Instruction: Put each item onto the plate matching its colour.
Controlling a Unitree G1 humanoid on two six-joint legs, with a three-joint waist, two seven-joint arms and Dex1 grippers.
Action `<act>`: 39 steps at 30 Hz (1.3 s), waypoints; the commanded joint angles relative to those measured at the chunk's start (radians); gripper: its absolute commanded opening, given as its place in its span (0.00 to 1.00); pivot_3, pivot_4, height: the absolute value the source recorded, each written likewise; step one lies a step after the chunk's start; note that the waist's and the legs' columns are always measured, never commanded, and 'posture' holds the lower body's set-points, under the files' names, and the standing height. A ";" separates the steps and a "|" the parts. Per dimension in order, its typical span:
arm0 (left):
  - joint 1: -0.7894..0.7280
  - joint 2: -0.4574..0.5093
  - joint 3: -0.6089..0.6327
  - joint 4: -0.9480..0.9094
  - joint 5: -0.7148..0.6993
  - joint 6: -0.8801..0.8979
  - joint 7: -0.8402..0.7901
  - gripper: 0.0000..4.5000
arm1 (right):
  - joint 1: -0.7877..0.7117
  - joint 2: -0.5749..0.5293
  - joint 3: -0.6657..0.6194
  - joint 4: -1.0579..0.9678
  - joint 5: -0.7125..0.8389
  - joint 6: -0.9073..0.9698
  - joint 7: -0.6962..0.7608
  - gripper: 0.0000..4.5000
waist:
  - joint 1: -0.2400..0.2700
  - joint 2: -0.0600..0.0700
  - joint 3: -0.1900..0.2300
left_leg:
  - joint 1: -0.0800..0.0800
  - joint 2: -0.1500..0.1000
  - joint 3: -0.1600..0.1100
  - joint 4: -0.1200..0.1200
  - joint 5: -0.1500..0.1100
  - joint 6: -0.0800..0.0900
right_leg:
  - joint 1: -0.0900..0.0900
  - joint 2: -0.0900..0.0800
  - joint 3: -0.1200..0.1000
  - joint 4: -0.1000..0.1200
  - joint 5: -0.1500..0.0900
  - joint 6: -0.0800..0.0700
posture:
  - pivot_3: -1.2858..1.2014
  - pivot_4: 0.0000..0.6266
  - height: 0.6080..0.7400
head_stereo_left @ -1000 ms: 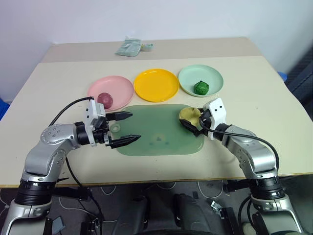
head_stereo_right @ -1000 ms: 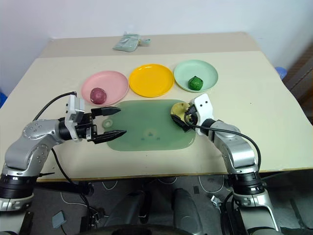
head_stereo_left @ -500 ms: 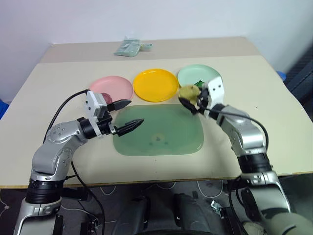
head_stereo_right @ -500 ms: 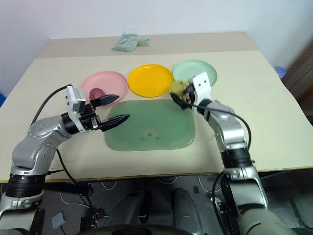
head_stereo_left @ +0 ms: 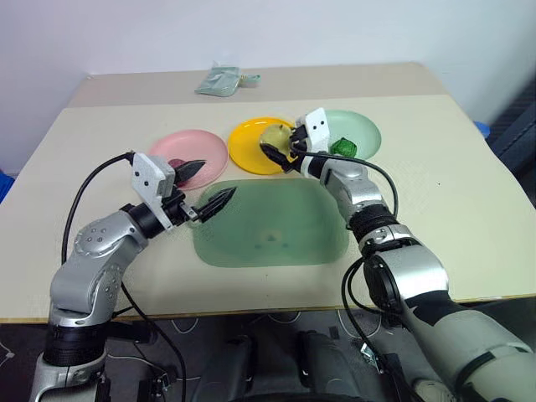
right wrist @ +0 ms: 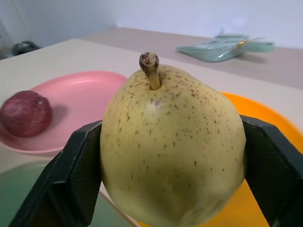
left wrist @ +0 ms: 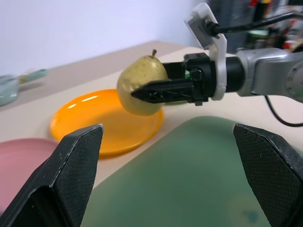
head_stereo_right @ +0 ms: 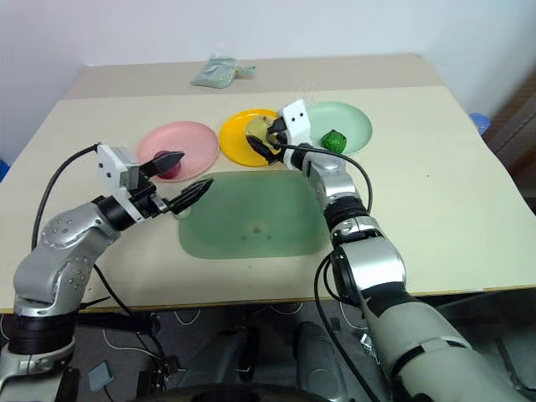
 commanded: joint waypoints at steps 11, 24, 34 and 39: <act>0.014 0.004 0.023 -0.080 -0.014 0.014 0.058 1.00 | -0.033 -0.017 -0.070 -0.017 -0.011 -0.139 0.006 1.00 | 0.002 0.000 0.000 | 0.000 0.000 0.000 0.000 0.000 0.000 | 0.000 0.000 0.000 0.001 0.000 0.000 | 0.52 0.24 1.00; -0.059 -0.003 -0.088 0.099 0.108 -0.092 -0.016 1.00 | 0.732 -0.304 -0.053 -1.379 0.166 0.513 0.068 1.00 | 0.007 0.000 0.000 | 0.000 0.000 -0.001 0.000 -0.003 0.005 | -0.001 0.000 0.000 0.002 0.000 0.000 | 0.52 0.24 1.00; 0.002 -0.029 -0.092 0.241 0.223 -0.348 -0.044 1.00 | 1.196 -0.405 -0.201 -1.803 0.243 0.721 -0.036 1.00 | 0.027 0.000 0.000 | 0.000 0.000 -0.001 0.001 -0.004 0.005 | 0.002 -0.001 0.000 -0.001 -0.002 -0.002 | 0.52 0.24 1.00; 0.029 -0.019 -0.101 0.240 0.206 -0.340 -0.090 1.00 | 1.261 -0.429 -0.259 -1.835 0.251 0.738 -0.060 1.00 | 0.035 0.000 0.000 | 0.000 0.001 -0.001 0.003 -0.004 0.004 | 0.003 -0.001 -0.001 -0.002 -0.003 -0.004 | 0.52 0.24 1.00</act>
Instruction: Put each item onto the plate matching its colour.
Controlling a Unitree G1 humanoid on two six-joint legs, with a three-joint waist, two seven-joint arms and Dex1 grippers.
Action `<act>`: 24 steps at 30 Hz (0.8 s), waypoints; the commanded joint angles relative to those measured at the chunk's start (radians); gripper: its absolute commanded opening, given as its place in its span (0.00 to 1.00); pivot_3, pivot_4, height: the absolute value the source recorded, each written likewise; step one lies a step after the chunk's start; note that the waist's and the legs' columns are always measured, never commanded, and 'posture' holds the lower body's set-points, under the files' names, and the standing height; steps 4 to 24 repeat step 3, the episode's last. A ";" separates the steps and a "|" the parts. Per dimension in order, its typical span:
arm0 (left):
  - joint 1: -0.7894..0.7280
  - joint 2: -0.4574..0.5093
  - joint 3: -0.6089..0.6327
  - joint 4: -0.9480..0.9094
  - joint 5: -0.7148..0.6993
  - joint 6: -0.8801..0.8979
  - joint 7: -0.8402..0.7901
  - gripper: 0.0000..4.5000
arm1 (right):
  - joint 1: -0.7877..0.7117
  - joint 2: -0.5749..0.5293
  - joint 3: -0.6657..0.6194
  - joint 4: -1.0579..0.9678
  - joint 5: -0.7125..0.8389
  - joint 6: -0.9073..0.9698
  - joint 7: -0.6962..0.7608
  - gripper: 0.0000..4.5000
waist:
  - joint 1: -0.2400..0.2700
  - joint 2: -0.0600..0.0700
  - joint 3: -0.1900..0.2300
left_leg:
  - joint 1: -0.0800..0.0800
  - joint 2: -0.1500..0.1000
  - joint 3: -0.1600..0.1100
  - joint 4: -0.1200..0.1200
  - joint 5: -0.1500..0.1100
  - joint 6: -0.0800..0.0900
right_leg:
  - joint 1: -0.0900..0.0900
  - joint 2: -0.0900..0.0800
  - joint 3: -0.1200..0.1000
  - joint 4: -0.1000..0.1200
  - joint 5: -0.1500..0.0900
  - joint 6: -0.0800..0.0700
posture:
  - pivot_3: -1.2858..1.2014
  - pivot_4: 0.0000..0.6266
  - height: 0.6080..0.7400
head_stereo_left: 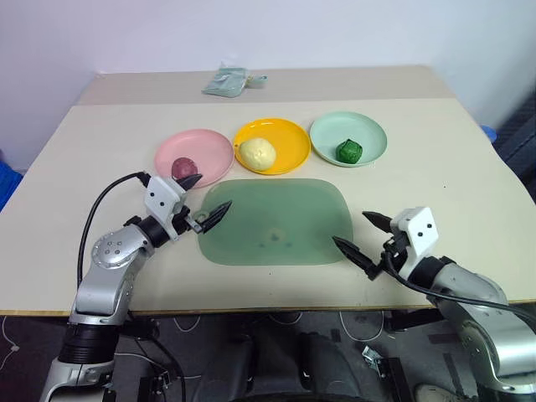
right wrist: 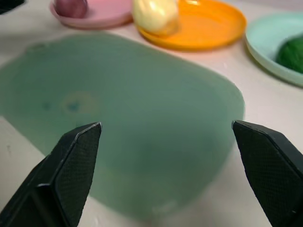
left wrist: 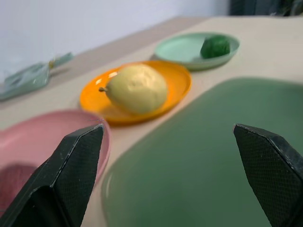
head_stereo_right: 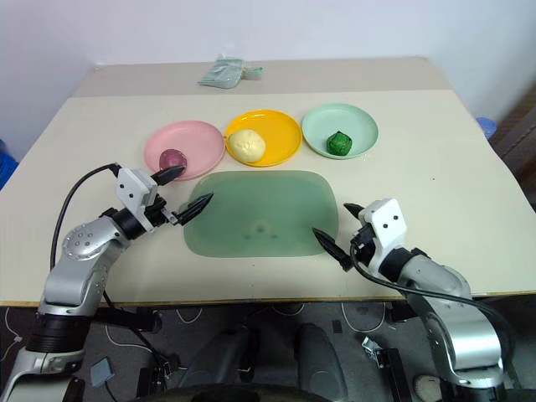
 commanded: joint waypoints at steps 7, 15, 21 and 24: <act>0.013 0.017 0.006 -0.026 -0.024 -0.002 -0.056 1.00 | 0.027 -0.023 -0.067 -0.069 0.026 0.010 -0.026 1.00 | 0.002 0.000 0.000 | 0.000 0.000 0.000 0.000 0.000 0.001 | 0.000 0.000 0.000 0.000 0.000 0.000 | 0.52 0.24 1.00; 0.013 0.017 0.006 -0.026 -0.024 -0.002 -0.056 1.00 | 0.027 -0.023 -0.067 -0.069 0.026 0.010 -0.026 1.00 | 0.002 0.000 0.000 | 0.000 0.000 0.000 0.000 0.000 0.001 | 0.000 0.000 0.000 0.000 0.000 0.000 | 0.52 0.24 1.00; 0.013 0.017 0.006 -0.026 -0.024 -0.002 -0.056 1.00 | 0.027 -0.023 -0.067 -0.069 0.026 0.010 -0.026 1.00 | 0.002 0.000 0.000 | 0.000 0.000 0.000 0.000 0.000 0.001 | 0.000 0.000 0.000 0.000 0.000 0.000 | 0.52 0.24 1.00; 0.013 0.017 0.006 -0.026 -0.024 -0.002 -0.056 1.00 | 0.027 -0.023 -0.067 -0.069 0.026 0.010 -0.026 1.00 | 0.002 0.000 0.000 | 0.000 0.000 0.000 0.000 0.000 0.001 | 0.000 0.000 0.000 0.000 0.000 0.000 | 0.52 0.24 1.00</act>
